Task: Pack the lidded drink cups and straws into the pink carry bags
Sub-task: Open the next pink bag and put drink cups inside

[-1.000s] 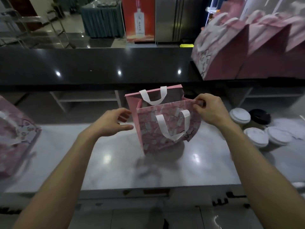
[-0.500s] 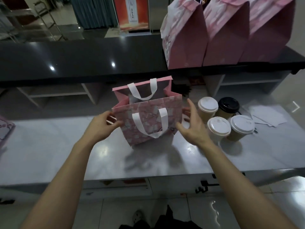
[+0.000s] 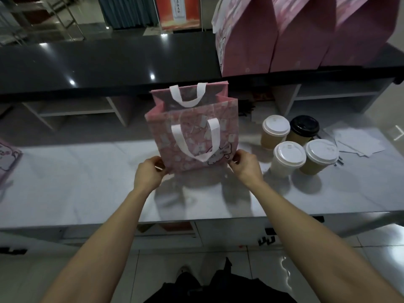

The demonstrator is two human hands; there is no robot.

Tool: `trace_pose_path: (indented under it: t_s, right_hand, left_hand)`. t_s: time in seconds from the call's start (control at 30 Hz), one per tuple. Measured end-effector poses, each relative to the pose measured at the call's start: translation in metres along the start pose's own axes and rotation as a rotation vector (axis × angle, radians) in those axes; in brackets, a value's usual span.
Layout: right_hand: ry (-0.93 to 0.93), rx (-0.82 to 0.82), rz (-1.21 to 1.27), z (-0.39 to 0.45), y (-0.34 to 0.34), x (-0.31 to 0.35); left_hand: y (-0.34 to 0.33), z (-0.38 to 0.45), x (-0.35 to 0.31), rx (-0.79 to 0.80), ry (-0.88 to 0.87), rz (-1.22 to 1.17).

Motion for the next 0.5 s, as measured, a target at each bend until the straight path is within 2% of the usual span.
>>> trace_pose_path:
  t_s: [0.13,0.23,0.33,0.5]
  right_hand:
    - [0.039,-0.011,0.08,-0.0025,-0.0019,-0.0004]
    - [0.017,0.034,0.191,-0.0034,-0.0022,-0.0012]
    - [0.02,0.061,0.298,-0.006,-0.001,-0.0004]
    - [0.08,0.111,0.176,-0.0109,0.0066,-0.0063]
  left_hand:
    - [0.006,-0.0018,0.0025,-0.122,0.008,-0.272]
    - [0.0023,-0.0015,0.0028,-0.098,0.011,-0.39]
    - [0.0025,-0.0009,0.005,-0.116,0.025,-0.425]
    - [0.0086,0.0003,0.0094,-0.153,0.024,-0.457]
Point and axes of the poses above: each hand's wrist, its own z-axis towards the middle knuckle, its own y-axis out of the back of the hand, x = y × z, the point moved 5 cm from there along z, towards the middle knuckle, and after that the axes turned 7 degrees about x, right-handed, at the moved point
